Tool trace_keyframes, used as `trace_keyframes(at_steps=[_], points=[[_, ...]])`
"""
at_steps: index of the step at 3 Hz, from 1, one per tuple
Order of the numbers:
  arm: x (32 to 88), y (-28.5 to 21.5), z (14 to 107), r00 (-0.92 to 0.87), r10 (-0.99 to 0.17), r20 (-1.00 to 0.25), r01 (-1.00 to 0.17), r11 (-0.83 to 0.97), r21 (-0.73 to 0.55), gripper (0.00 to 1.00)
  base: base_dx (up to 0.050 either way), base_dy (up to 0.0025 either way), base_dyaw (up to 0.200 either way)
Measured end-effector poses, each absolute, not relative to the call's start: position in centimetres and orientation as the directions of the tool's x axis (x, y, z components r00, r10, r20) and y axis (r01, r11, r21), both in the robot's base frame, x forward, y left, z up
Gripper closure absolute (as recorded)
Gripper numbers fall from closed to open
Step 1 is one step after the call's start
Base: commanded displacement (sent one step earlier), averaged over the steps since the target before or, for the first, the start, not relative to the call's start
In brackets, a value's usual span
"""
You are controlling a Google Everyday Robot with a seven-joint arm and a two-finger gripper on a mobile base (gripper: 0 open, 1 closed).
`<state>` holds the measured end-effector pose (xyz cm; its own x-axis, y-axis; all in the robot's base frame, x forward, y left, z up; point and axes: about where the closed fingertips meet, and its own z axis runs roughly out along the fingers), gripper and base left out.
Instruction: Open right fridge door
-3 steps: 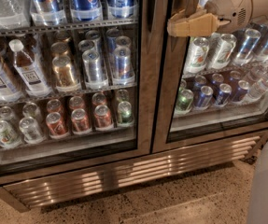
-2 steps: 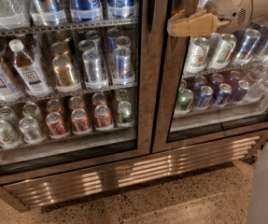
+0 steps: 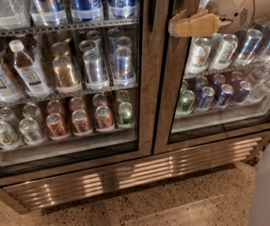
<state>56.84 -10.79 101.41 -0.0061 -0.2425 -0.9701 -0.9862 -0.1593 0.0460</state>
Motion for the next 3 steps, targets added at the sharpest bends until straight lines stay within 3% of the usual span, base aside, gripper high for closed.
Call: trace_keyframes(at_steps=[1, 2, 3], points=[[56.84, -10.78, 101.41, -0.006, -0.242, -0.97, -0.986, -0.159, 0.046, 1.0, 0.0, 0.0, 0.0], [56.84, -10.76, 101.41, -0.006, -0.242, -0.97, -0.986, -0.159, 0.046, 1.0, -0.043, 0.00215, -0.1], [56.84, -10.75, 101.41, -0.006, -0.242, -0.97, -0.986, -0.159, 0.046, 1.0, 0.0, 0.0, 0.0]])
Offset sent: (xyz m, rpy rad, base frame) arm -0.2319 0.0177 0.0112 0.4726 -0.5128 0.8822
